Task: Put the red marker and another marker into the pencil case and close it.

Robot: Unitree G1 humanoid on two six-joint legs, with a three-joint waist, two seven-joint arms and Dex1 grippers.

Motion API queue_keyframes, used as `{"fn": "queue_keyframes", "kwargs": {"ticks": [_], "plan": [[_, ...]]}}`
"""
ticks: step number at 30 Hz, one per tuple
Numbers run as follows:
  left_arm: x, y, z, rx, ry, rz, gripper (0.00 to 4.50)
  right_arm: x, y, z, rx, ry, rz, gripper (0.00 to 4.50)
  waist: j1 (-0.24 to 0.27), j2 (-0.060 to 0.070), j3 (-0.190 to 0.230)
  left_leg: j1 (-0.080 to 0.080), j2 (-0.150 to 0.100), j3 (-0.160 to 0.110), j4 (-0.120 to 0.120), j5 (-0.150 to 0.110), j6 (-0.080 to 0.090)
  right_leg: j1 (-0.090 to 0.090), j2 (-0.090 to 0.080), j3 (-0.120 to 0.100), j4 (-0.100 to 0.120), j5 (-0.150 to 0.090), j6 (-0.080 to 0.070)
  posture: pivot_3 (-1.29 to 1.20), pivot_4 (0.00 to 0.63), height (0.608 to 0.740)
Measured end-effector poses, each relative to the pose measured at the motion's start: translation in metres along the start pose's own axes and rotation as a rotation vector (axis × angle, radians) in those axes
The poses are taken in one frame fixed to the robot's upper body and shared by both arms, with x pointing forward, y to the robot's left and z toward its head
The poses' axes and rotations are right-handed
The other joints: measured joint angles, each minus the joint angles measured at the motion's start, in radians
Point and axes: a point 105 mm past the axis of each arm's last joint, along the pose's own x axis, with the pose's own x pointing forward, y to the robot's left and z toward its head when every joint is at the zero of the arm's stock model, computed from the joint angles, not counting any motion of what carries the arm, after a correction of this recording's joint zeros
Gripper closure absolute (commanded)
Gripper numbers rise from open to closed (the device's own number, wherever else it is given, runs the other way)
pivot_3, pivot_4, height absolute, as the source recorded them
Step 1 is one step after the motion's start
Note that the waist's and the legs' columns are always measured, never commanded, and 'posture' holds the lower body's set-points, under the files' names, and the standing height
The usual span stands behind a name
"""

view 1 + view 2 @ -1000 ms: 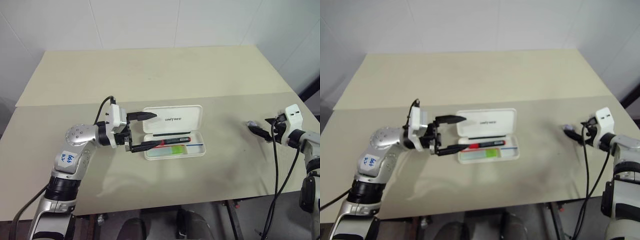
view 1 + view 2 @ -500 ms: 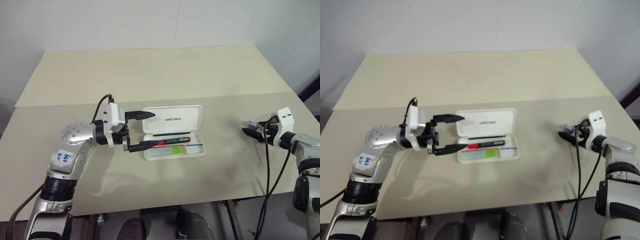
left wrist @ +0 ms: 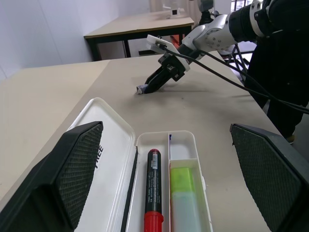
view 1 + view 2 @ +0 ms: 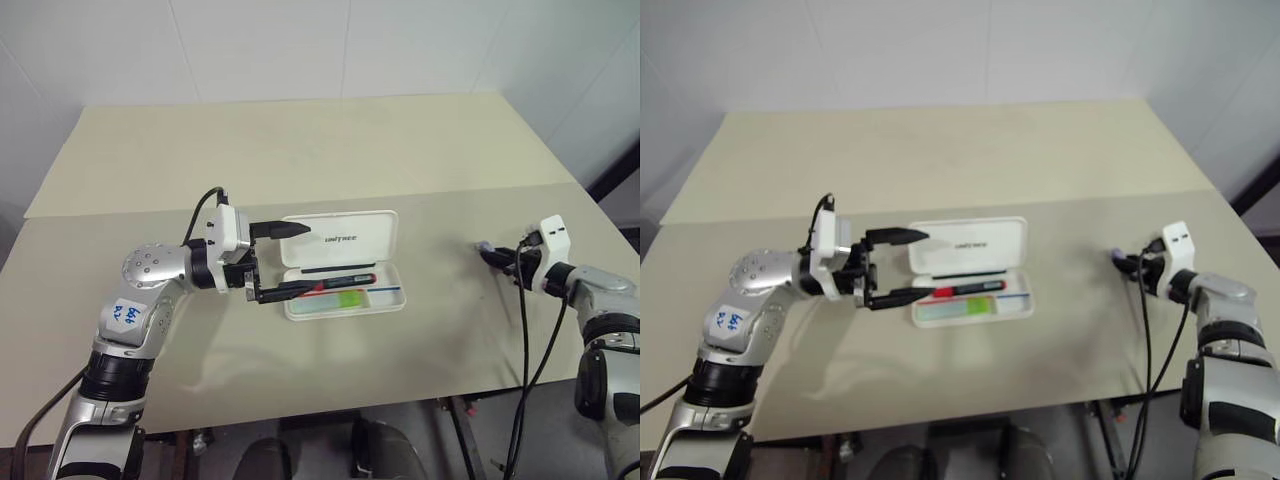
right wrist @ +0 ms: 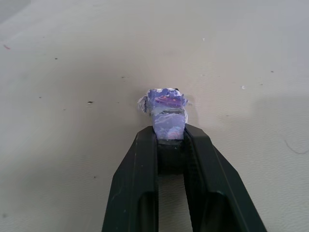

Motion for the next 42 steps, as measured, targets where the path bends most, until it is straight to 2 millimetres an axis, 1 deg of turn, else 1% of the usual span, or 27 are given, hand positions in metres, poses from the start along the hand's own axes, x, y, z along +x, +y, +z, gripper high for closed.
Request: {"fn": "queue_keyframes", "kwargs": {"ticks": [2, 4, 5, 7, 8, 10, 12, 14, 18, 21, 26, 32, 34, 38, 40, 42], "plan": [[0.001, 0.000, 0.000, 0.000, -0.004, -0.001, 0.00, 0.001, 0.003, 0.001, -0.006, -0.003, 0.022, 4.13, 0.000, 0.000, 0.000, 0.000, 0.000, 0.000, 0.000, 0.000, 0.000, 0.000, 0.000, 0.000, 0.000, 0.000, 0.000, 0.00, 0.150, 0.740], [0.001, 0.000, 0.000, 0.002, -0.005, -0.003, 0.00, 0.008, 0.017, 0.006, -0.026, -0.018, 0.115, 4.13, -0.003, 0.001, 0.001, 0.000, 0.000, 0.000, 0.000, 0.000, 0.000, 0.000, 0.000, 0.000, 0.000, 0.000, 0.000, 0.00, 0.150, 0.740], [0.001, -0.001, 0.000, 0.003, -0.006, -0.007, 0.00, 0.012, 0.028, 0.012, -0.051, -0.034, 0.185, 4.13, -0.005, 0.002, 0.001, 0.000, 0.000, 0.001, 0.000, 0.000, 0.000, 0.000, 0.000, 0.001, 0.000, 0.000, 0.000, 0.00, 0.150, 0.740], [0.001, -0.002, 0.000, 0.004, -0.006, -0.014, 0.00, 0.014, 0.041, 0.022, -0.107, -0.056, 0.280, 4.13, -0.002, 0.003, 0.002, 0.000, 0.000, 0.000, 0.000, 0.000, 0.000, 0.000, 0.000, 0.000, 0.000, 0.000, 0.000, 0.00, 0.150, 0.740], [0.000, -0.003, 0.000, 0.005, -0.006, -0.016, 0.00, 0.014, 0.046, 0.028, -0.131, -0.070, 0.316, 4.13, -0.001, 0.003, 0.002, 0.000, 0.000, 0.000, 0.000, 0.000, 0.000, 0.000, 0.000, 0.000, 0.000, 0.000, 0.000, 0.00, 0.150, 0.740], [-0.004, -0.004, -0.004, -0.004, 0.005, -0.012, 0.00, 0.012, 0.061, 0.043, -0.211, -0.104, 0.418, 4.13, 0.003, 0.004, 0.002, 0.000, 0.000, -0.002, 0.000, 0.000, 0.000, 0.000, 0.000, 0.000, 0.000, 0.000, 0.000, 0.00, 0.150, 0.740], [-0.008, -0.006, -0.008, -0.017, 0.013, -0.001, 0.00, 0.007, 0.084, 0.054, -0.303, -0.124, 0.552, 4.13, 0.006, 0.004, 0.002, -0.001, 0.000, -0.004, 0.000, 0.000, 0.000, 0.000, 0.000, -0.001, 0.000, 0.000, 0.000, 0.00, 0.150, 0.740], [-0.012, -0.007, -0.012, -0.030, 0.017, 0.008, 0.00, 0.003, 0.104, 0.053, -0.351, -0.115, 0.656, 4.13, 0.011, 0.004, 0.002, -0.002, -0.001, -0.005, 0.000, 0.000, 0.000, 0.000, 0.000, -0.002, 0.000, 0.000, 0.000, 0.00, 0.150, 0.740], [-0.019, -0.011, -0.019, -0.054, 0.044, 0.016, 0.00, -0.003, 0.141, 0.043, -0.413, -0.063, 0.817, 4.13, 0.026, 0.004, 0.002, -0.003, -0.001, -0.005, 0.000, 0.000, 0.000, -0.001, 0.000, -0.002, -0.001, 0.000, 0.000, 0.00, 0.150, 0.740], [-0.023, -0.016, -0.025, -0.073, 0.060, 0.014, 0.00, -0.003, 0.160, 0.041, -0.465, -0.041, 0.892, 4.13, 0.027, 0.004, 0.002, -0.004, -0.001, -0.005, 0.001, 0.000, 0.000, -0.001, 0.000, -0.002, -0.001, 0.000, 0.000, 0.00, 0.150, 0.740], [-0.023, -0.020, -0.024, -0.066, 0.063, 0.011, 0.00, 0.000, 0.168, 0.033, -0.497, -0.015, 0.936, 4.13, 0.026, 0.004, 0.002, -0.003, -0.001, -0.005, 0.001, 0.000, 0.000, -0.001, 0.000, -0.002, -0.001, 0.000, 0.000, 0.00, 0.150, 0.740], [-0.021, -0.022, -0.021, -0.048, 0.059, 0.027, 0.00, 0.003, 0.165, 0.019, -0.491, 0.022, 0.946, 4.13, 0.025, 0.004, 0.002, -0.003, -0.001, -0.004, 0.001, 0.000, 0.000, -0.001, 0.000, -0.002, -0.001, 0.000, 0.000, 0.00, 0.150, 0.740], [-0.020, -0.022, -0.019, -0.043, 0.058, 0.028, 0.00, 0.004, 0.163, 0.018, -0.491, 0.027, 0.942, 4.13, 0.026, 0.004, 0.002, -0.003, -0.001, -0.004, 0.001, 0.000, 0.000, -0.001, 0.000, -0.002, -0.001, 0.000, 0.000, 0.00, 0.150, 0.740], [-0.021, -0.021, -0.020, -0.050, 0.061, 0.035, 0.00, 0.009, 0.162, 0.021, -0.502, 0.029, 0.941, 4.13, 0.024, 0.004, 0.002, -0.003, -0.001, -0.004, 0.001, 0.000, 0.000, -0.001, 0.000, -0.002, -0.001, 0.000, 0.000, 0.00, 0.150, 0.740], [-0.021, -0.021, -0.020, -0.050, 0.061, 0.035, 0.00, 0.013, 0.166, 0.022, -0.500, 0.023, 0.951, 3.41, 0.024, 0.004, 0.002, -0.003, -0.001, -0.004, 0.001, 0.000, 0.000, -0.001, 0.000, -0.002, -0.001, 0.000, 0.000, 0.00, 0.150, 0.740], [-0.021, -0.021, -0.020, -0.050, 0.061, 0.035, 0.00, 0.016, 0.172, 0.021, -0.498, 0.018, 0.969, 2.80, 0.025, 0.004, 0.002, -0.003, -0.001, -0.004, 0.001, 0.000, 0.000, -0.001, 0.000, -0.002, -0.001, 0.000, 0.000, 0.00, 0.150, 0.740]]}}
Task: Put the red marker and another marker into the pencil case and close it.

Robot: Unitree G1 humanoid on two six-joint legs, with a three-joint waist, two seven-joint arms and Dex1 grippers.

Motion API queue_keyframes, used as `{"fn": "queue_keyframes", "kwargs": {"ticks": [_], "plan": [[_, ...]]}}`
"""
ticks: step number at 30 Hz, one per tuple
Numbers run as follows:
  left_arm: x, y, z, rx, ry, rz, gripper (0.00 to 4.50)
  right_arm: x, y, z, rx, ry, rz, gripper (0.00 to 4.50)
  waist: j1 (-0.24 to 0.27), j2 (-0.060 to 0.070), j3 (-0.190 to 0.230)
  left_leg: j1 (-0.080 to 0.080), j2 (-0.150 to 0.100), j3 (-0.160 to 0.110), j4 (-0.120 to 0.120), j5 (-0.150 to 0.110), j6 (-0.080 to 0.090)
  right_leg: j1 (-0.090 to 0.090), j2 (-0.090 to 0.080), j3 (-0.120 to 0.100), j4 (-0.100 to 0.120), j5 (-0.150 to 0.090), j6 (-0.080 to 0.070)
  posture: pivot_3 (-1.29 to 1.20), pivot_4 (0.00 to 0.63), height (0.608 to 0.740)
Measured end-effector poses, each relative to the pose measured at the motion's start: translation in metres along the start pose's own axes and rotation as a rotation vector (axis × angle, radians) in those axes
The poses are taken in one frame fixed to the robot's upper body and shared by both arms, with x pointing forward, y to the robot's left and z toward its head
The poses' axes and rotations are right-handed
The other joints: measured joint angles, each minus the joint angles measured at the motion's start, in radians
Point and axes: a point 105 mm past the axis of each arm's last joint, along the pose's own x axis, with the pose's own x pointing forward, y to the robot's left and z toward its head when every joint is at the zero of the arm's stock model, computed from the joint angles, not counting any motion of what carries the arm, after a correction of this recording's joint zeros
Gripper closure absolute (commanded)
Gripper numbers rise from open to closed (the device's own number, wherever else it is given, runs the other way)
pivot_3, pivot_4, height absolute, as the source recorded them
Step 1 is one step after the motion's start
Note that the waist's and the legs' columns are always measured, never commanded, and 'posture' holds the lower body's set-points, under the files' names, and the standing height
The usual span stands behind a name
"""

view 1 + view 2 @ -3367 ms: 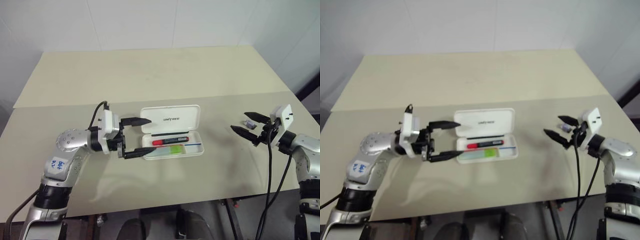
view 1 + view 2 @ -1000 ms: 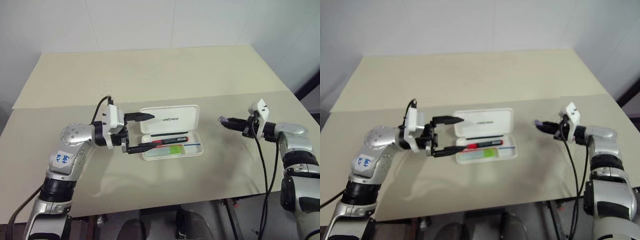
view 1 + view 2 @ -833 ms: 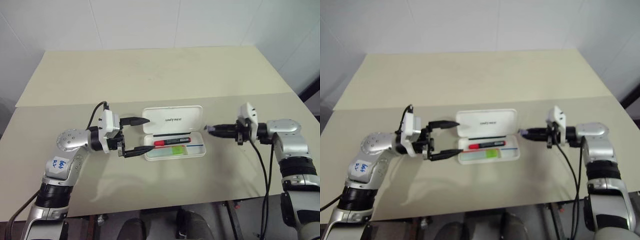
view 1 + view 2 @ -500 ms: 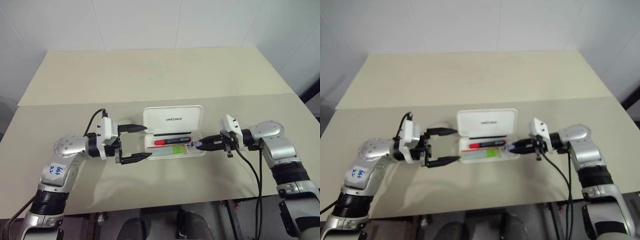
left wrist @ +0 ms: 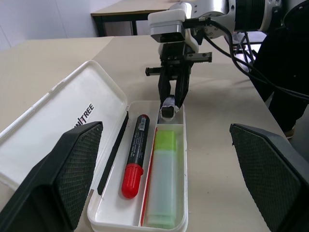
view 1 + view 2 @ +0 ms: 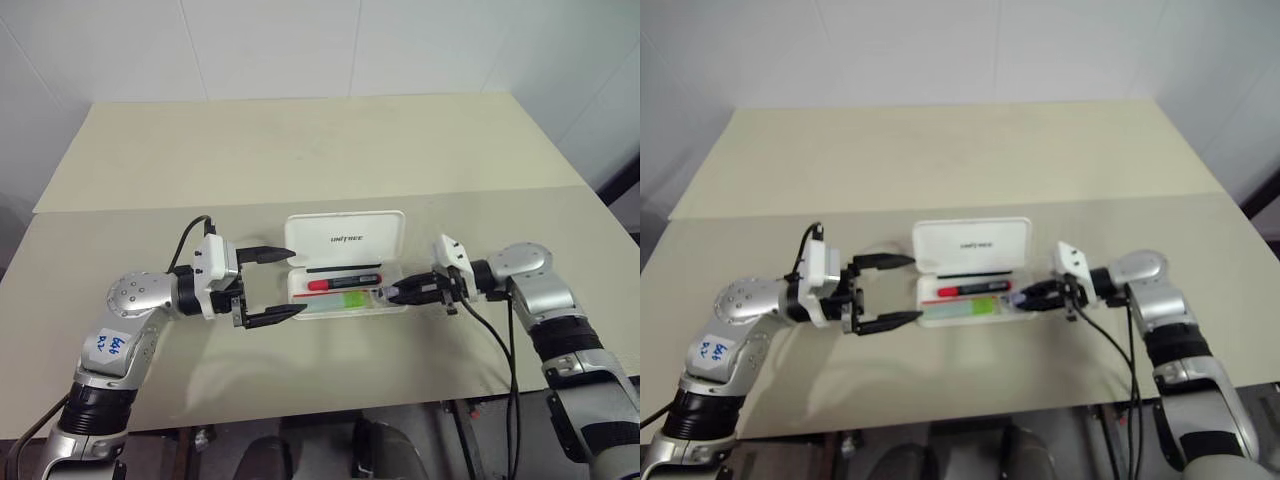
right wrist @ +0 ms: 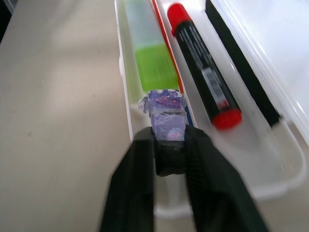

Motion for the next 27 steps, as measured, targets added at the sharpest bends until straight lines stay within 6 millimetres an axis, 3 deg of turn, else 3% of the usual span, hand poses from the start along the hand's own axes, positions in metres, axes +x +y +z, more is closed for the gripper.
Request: {"fn": "queue_keyframes", "kwargs": {"ticks": [8, 17, 24, 27], "plan": [[-0.001, 0.001, 0.001, 0.003, 0.003, 0.001, 0.00, 0.001, 0.000, 0.003, -0.020, -0.004, 0.008, 0.02, 0.000, 0.000, 0.000, 0.000, 0.000, 0.000, 0.000, 0.000, 0.000, 0.000, 0.000, 0.000, 0.000, 0.000, 0.000, 0.00, 0.150, 0.740], [-0.005, 0.003, 0.000, 0.004, 0.009, 0.017, 0.00, -0.033, 0.005, 0.035, -0.110, -0.085, -0.085, 0.02, 0.004, 0.000, 0.000, -0.001, 0.000, -0.001, 0.000, 0.000, 0.000, 0.000, 0.000, -0.001, 0.000, 0.000, 0.000, 0.00, 0.150, 0.740], [-0.020, 0.005, -0.006, -0.025, 0.030, 0.042, 0.00, -0.065, 0.017, 0.021, -0.089, -0.106, -0.200, 0.02, 0.002, 0.000, 0.000, -0.001, 0.000, 0.000, -0.001, 0.000, 0.000, 0.000, 0.000, 0.000, -0.001, 0.000, 0.000, 0.00, 0.150, 0.740], [-0.028, 0.008, -0.010, -0.037, 0.029, 0.051, 0.93, -0.077, 0.018, 0.019, -0.112, -0.096, -0.245, 0.00, 0.002, 0.000, 0.000, 0.000, 0.000, 0.000, -0.001, 0.000, 0.000, 0.000, 0.000, 0.000, 0.000, 0.000, 0.000, 0.00, 0.150, 0.740]]}}
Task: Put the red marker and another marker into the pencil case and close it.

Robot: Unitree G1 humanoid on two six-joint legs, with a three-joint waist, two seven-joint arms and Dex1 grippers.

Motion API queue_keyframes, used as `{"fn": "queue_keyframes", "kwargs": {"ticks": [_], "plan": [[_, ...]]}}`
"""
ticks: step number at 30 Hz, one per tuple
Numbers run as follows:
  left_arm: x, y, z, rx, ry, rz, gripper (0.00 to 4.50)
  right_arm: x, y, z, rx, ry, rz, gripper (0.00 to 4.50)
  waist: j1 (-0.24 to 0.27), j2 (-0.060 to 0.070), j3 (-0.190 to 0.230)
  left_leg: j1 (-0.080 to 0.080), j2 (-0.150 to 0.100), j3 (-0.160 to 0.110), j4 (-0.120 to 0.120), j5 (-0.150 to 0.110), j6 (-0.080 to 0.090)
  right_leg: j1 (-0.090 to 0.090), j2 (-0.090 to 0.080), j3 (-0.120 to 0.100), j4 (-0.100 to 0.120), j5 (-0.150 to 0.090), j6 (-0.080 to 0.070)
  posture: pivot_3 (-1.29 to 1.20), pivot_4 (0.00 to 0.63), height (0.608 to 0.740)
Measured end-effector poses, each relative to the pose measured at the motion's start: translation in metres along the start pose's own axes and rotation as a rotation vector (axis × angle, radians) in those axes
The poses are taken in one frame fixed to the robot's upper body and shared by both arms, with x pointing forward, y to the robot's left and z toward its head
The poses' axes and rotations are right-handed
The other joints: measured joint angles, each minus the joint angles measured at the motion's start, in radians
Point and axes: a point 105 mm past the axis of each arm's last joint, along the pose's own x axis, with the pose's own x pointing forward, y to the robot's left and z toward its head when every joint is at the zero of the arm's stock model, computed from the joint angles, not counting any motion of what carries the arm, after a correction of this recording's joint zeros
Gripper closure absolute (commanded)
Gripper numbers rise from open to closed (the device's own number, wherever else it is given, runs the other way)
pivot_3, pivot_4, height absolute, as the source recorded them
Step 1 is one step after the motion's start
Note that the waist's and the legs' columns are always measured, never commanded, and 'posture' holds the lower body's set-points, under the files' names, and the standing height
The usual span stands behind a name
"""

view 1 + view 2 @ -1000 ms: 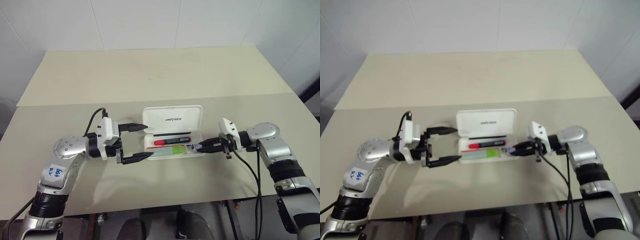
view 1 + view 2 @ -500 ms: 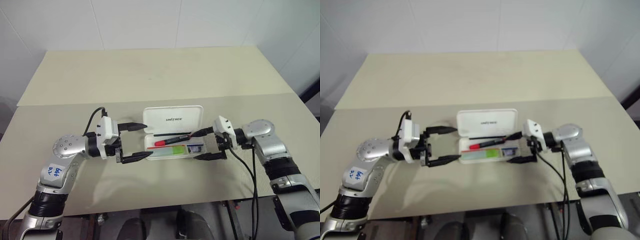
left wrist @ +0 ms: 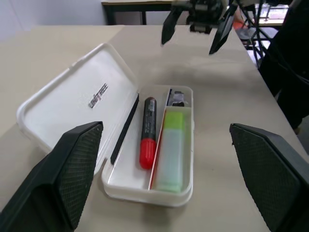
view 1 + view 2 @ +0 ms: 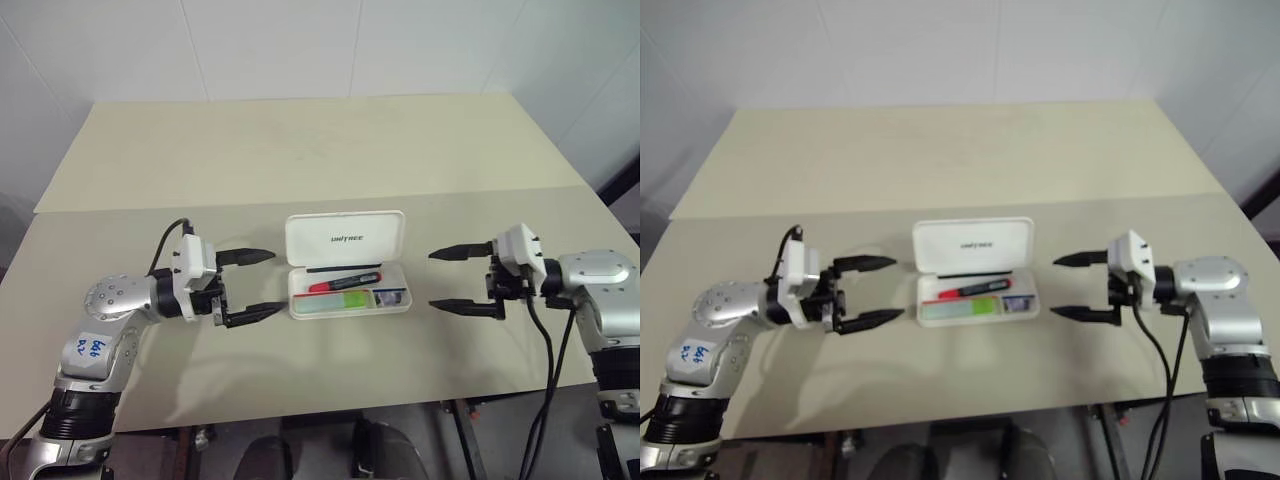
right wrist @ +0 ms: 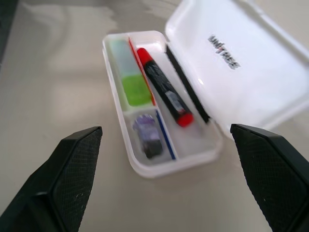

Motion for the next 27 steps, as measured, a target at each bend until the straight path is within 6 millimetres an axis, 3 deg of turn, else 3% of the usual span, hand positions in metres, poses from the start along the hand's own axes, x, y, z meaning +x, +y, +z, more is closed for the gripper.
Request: {"fn": "queue_keyframes", "kwargs": {"ticks": [10, 15, 19, 22, 27], "plan": [[-0.009, 0.005, -0.004, -0.004, -0.009, 0.013, 4.45, -0.008, -0.006, 0.007, -0.031, -0.038, -0.062, 0.00, 0.001, 0.000, 0.000, 0.000, 0.000, 0.000, 0.000, 0.000, 0.000, 0.000, 0.000, 0.000, 0.000, 0.000, 0.000, 0.00, 0.150, 0.740], [-0.009, 0.012, -0.006, 0.024, -0.035, 0.067, 4.48, -0.006, -0.006, 0.008, -0.020, -0.055, -0.064, 0.00, 0.001, 0.000, 0.000, 0.000, 0.000, 0.000, 0.000, 0.000, 0.000, 0.000, 0.000, 0.000, 0.000, 0.000, 0.000, 0.00, 0.150, 0.740], [-0.011, 0.040, -0.007, 0.084, -0.089, 0.265, 4.48, -0.002, -0.011, 0.014, 0.018, -0.107, -0.083, 0.00, 0.001, -0.001, 0.000, 0.001, 0.000, 0.000, 0.000, 0.000, 0.000, 0.000, -0.001, 0.000, 0.001, 0.000, 0.000, 0.00, 0.150, 0.740], [-0.011, 0.050, -0.008, 0.104, -0.088, 0.334, 4.48, -0.003, -0.012, 0.017, 0.036, -0.136, -0.090, 0.00, 0.002, -0.001, 0.000, 0.001, 0.000, 0.000, 0.000, 0.000, 0.000, 0.000, -0.001, 0.000, 0.001, 0.000, 0.000, 0.00, 0.150, 0.740], [0.008, 0.062, -0.024, 0.060, -0.057, 0.405, 4.48, -0.005, -0.012, 0.019, 0.053, -0.159, -0.083, 0.00, 0.009, -0.002, 0.000, 0.000, -0.001, 0.000, 0.000, 0.000, 0.000, 0.000, -0.001, -0.001, 0.000, 0.000, 0.000, 0.00, 0.150, 0.740]]}}
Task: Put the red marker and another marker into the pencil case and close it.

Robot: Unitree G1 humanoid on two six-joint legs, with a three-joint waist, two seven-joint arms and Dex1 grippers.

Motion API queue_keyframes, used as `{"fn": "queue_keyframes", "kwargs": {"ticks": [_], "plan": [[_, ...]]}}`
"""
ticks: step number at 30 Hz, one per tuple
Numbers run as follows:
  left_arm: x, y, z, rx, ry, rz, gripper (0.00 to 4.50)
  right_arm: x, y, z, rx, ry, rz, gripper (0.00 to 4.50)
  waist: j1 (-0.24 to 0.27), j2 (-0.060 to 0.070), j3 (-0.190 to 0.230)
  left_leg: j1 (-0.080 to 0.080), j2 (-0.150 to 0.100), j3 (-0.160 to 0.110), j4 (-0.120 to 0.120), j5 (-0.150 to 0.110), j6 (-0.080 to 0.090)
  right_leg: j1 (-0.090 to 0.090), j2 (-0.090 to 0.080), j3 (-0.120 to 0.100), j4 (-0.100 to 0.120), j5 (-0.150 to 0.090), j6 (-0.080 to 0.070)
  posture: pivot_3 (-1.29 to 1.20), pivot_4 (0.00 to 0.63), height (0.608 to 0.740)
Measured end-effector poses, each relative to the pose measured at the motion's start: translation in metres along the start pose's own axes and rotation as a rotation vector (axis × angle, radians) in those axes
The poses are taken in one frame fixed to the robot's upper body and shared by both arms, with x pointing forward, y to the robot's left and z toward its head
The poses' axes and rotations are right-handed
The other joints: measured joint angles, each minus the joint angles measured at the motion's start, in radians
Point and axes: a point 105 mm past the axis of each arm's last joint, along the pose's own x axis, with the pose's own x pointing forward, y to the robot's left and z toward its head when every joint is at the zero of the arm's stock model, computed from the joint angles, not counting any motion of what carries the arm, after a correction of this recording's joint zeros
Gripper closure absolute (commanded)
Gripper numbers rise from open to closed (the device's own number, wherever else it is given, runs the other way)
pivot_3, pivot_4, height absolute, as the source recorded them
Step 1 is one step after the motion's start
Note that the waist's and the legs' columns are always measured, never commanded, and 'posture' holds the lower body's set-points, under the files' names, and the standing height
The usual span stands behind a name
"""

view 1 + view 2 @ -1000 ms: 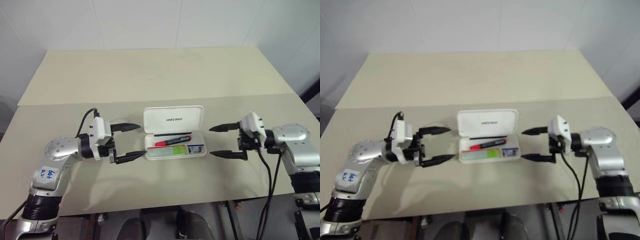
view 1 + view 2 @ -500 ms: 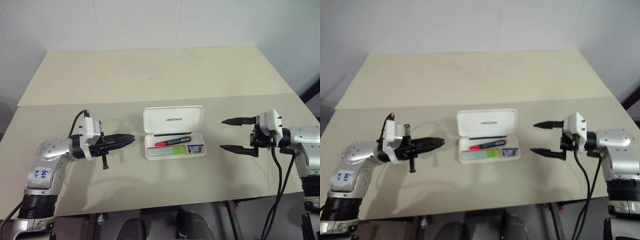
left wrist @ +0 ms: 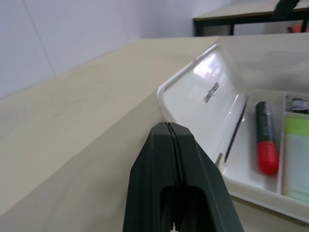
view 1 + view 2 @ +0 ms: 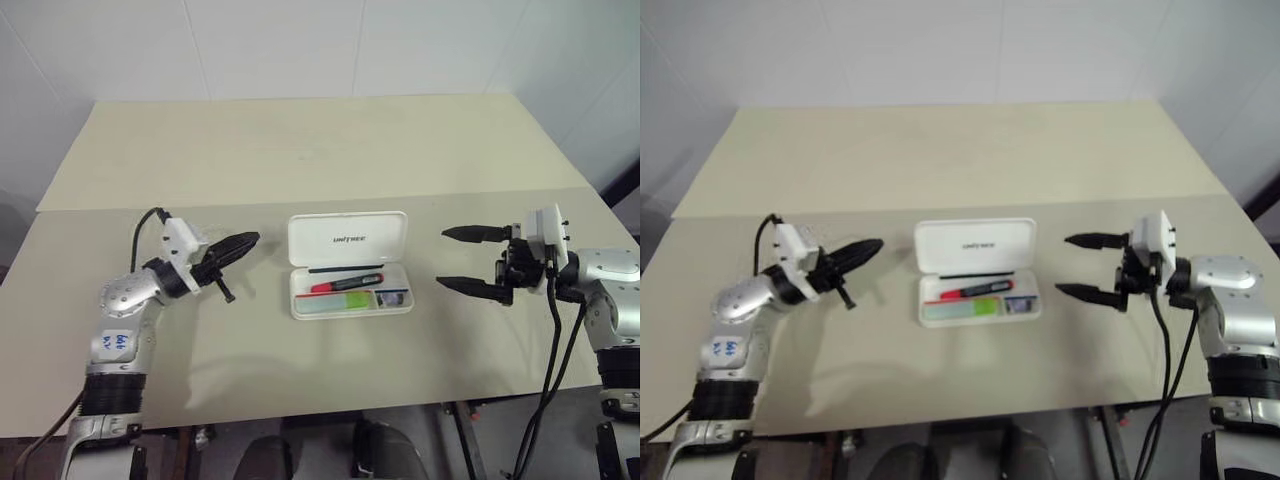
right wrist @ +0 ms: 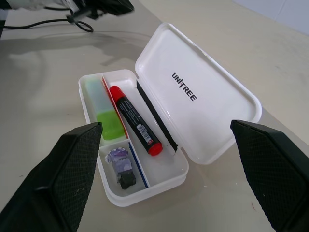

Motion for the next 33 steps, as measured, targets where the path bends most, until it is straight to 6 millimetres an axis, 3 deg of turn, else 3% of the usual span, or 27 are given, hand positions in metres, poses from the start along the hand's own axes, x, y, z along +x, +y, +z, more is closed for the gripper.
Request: {"fn": "queue_keyframes", "kwargs": {"ticks": [5, 10, 15, 19, 25, 33], "plan": [[0.032, 0.008, -0.013, -0.041, 0.036, 0.067, 4.48, 0.000, 0.000, 0.000, 0.004, -0.003, 0.001, 0.00, 0.011, 0.000, 0.000, 0.000, 0.000, 0.001, 0.000, 0.000, 0.000, 0.000, 0.000, 0.000, 0.000, 0.000, 0.000, 0.00, 0.150, 0.740], [0.063, -0.009, -0.017, -0.099, 0.021, 0.006, 4.48, 0.004, 0.001, 0.001, -0.004, -0.009, 0.001, 0.00, 0.014, -0.001, 0.000, 0.000, 0.000, 0.001, 0.000, 0.000, 0.000, 0.000, 0.000, 0.000, 0.000, 0.000, 0.000, 0.00, 0.150, 0.740], [0.061, -0.020, -0.007, -0.072, -0.021, -0.101, 4.48, 0.005, 0.002, 0.002, -0.010, -0.005, 0.000, 0.00, 0.013, -0.001, 0.000, 0.000, 0.000, 0.001, 0.000, 0.000, 0.000, 0.000, 0.001, -0.001, -0.001, 0.000, 0.000, 0.00, 0.150, 0.740], [0.045, -0.022, 0.000, 0.009, -0.016, -0.201, 4.48, 0.006, 0.004, 0.002, -0.009, -0.003, -0.001, 0.00, 0.012, -0.001, 0.000, 0.000, 0.000, 0.001, 0.000, 0.000, 0.000, 0.000, 0.000, -0.001, -0.001, 0.000, 0.000, 0.00, 0.150, 0.740], [0.025, -0.036, -0.006, 0.133, 0.101, -0.435, 4.48, 0.012, 0.006, 0.009, -0.023, -0.018, 0.006, 0.00, 0.016, -0.001, 0.000, 0.000, 0.000, 0.001, 0.001, 0.000, 0.000, 0.000, 0.000, -0.001, 0.000, 0.000, 0.000, 0.00, 0.150, 0.740], [0.055, -0.073, 0.007, 0.217, 0.053, -0.651, 4.48, 0.016, 0.011, 0.010, -0.013, -0.035, 0.000, 0.00, 0.015, -0.001, 0.000, -0.002, 0.000, 0.000, 0.001, 0.000, 0.000, 0.000, 0.000, -0.002, -0.001, 0.000, 0.000, 0.00, 0.150, 0.740]]}}
